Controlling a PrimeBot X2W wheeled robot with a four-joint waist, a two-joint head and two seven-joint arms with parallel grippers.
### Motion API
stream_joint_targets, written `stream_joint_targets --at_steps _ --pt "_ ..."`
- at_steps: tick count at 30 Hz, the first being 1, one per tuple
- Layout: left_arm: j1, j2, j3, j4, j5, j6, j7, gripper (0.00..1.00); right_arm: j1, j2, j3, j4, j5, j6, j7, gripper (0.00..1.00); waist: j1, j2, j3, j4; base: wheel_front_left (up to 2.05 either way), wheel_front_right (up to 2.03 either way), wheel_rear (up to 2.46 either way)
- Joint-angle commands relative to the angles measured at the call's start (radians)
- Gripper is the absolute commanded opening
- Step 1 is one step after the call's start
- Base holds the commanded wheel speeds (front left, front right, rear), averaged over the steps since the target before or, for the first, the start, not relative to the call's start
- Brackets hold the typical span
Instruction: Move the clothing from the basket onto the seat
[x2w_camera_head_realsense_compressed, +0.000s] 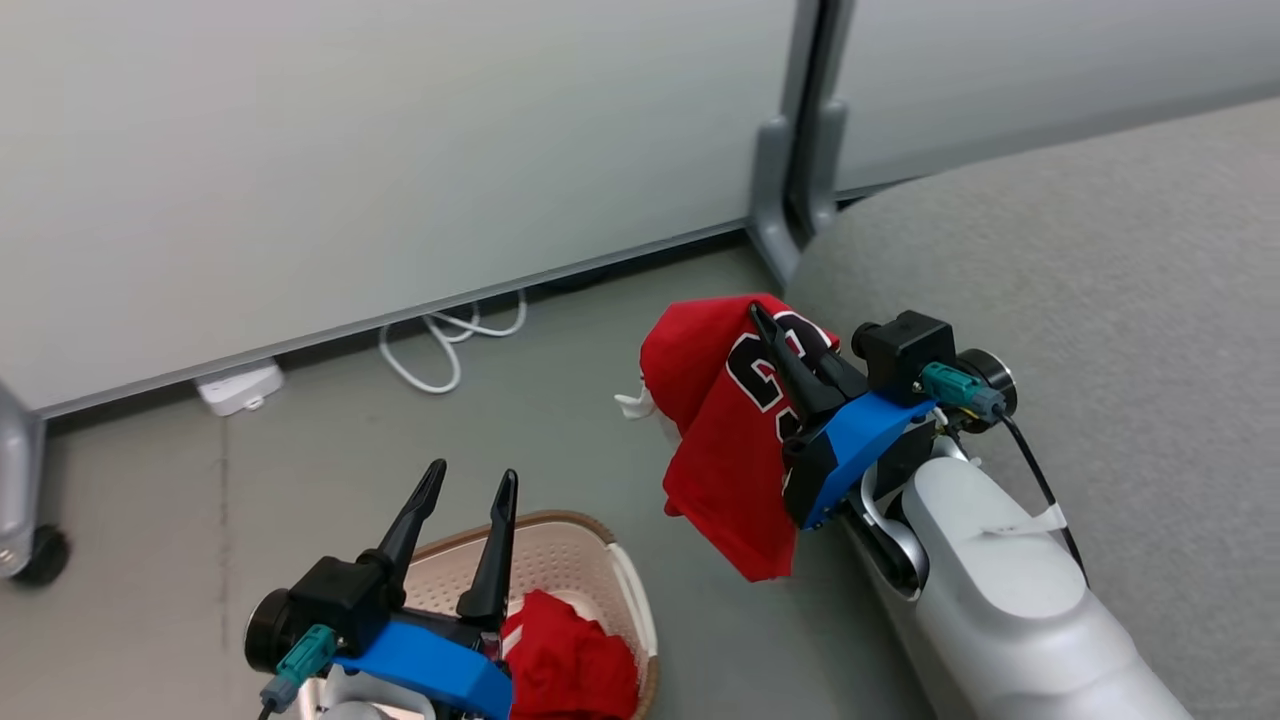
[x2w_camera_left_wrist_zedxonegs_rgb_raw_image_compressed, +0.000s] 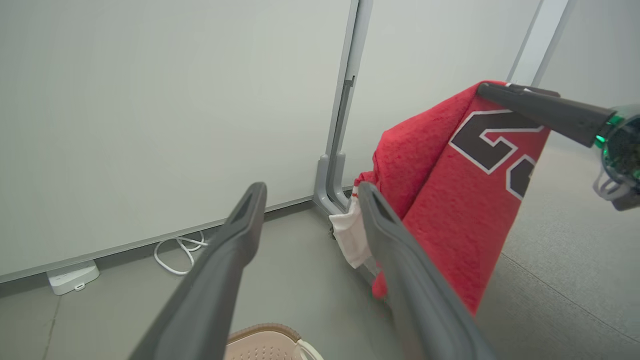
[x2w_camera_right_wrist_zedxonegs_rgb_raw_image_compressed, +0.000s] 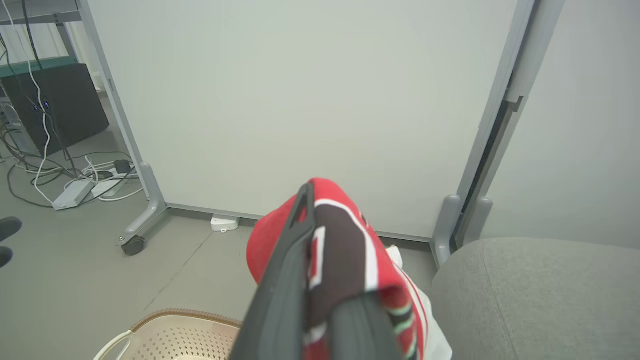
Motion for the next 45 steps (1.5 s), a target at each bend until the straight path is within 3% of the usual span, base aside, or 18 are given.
stream_joint_targets --at_steps 1,14,21,34,39,45 --pt "-0.014 0.003 -0.004 -0.004 0.004 -0.002 -0.003 1.00 0.007 -0.002 -0.004 -0.008 -0.006 0.000 -0.002 0.00 0.0000 -0.0001 0.017 -0.052 0.00 0.00 0.00" --pt "-0.048 0.025 -0.035 -0.009 -0.001 -0.002 -0.003 1.00 0.024 -0.001 -0.032 -0.051 -0.009 0.000 0.001 0.00 0.0000 -0.0001 0.060 -0.294 0.00 0.00 0.00" --pt "-0.059 0.039 -0.045 -0.007 0.000 -0.002 -0.003 1.00 0.043 -0.001 -0.044 -0.067 -0.002 0.000 -0.002 0.00 0.0000 -0.0001 0.081 -0.370 0.00 0.00 0.00" --pt "-0.083 0.065 -0.069 0.005 -0.007 -0.002 -0.003 1.00 0.039 -0.001 -0.079 -0.092 0.020 0.000 0.008 0.00 0.0000 -0.0001 0.109 -0.375 0.00 0.00 0.00" --pt "-0.115 0.091 -0.074 -0.018 0.007 -0.002 -0.003 1.00 -0.072 -0.044 -0.174 -0.096 -0.023 0.000 0.032 0.00 0.0000 -0.0001 0.188 -0.353 0.00 0.00 0.00" --pt "-0.208 0.172 -0.105 -0.064 0.025 -0.002 -0.003 1.00 -0.267 -0.127 -0.369 -0.116 -0.003 0.000 0.078 0.00 0.0000 -0.0001 0.369 -0.317 0.00 0.00 0.00"
